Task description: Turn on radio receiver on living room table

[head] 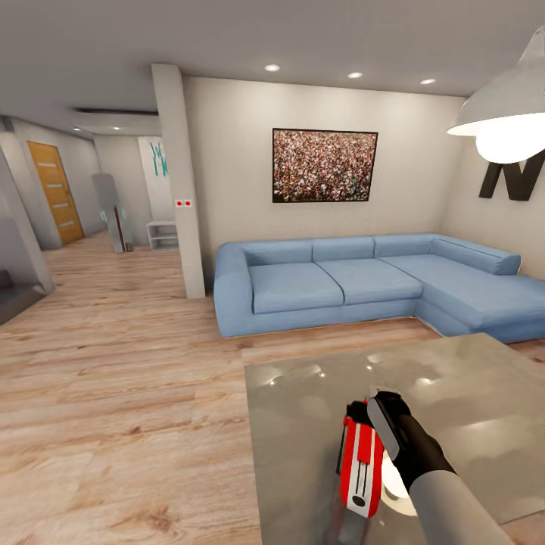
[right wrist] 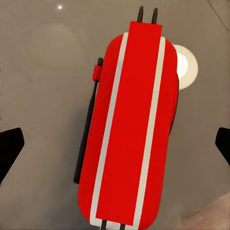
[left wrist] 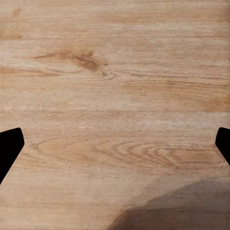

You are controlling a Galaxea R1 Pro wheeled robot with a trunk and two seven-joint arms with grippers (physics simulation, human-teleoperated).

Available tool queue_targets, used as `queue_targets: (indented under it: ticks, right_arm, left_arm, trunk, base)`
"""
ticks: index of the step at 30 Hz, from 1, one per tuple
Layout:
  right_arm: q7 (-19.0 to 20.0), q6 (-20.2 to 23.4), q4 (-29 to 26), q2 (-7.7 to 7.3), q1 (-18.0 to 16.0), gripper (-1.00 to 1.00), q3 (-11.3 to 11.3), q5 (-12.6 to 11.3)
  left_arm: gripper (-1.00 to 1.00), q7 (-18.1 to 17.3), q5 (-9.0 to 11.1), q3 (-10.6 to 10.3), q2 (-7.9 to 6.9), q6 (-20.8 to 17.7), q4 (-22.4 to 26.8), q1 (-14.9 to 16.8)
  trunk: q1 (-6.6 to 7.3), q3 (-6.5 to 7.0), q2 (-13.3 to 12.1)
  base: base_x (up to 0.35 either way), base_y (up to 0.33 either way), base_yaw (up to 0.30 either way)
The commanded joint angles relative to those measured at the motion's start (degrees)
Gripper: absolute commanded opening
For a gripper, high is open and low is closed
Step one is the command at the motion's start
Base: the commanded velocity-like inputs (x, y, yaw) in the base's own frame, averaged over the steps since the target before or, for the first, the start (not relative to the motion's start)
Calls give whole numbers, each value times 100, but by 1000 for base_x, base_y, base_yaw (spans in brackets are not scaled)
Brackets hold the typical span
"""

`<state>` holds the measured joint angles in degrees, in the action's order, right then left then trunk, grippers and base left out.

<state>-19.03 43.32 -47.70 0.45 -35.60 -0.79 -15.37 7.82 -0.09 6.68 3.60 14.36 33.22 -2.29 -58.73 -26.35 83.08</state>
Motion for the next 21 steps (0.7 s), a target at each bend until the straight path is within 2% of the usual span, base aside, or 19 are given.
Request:
queue_targets:
  ticks: [1,10,15,21]
  right_arm:
    - [2,-46,4,0,0,100,0,0]
    - [5,-127,41,-1,0,100,0,-1]
    - [5,-130,47,-1,0,100,0,-1]
    - [5,-131,57,-1,0,100,0,-4]
  left_arm:
    - [100,0,0,0,0,-1,0,0]
    - [100,0,0,0,0,-2,0,0]
    - [100,0,0,0,0,-1,0,0]
    - [100,0,0,0,0,-3,0,0]
  trunk:
    - [0,0,0]
    - [0,7,0]
    - [0,7,0]
    - [0,7,0]
  base:
    - [0,0,-72]
    - [0,0,-190]
    - [0,28,-37]
    - [0,222,-4]
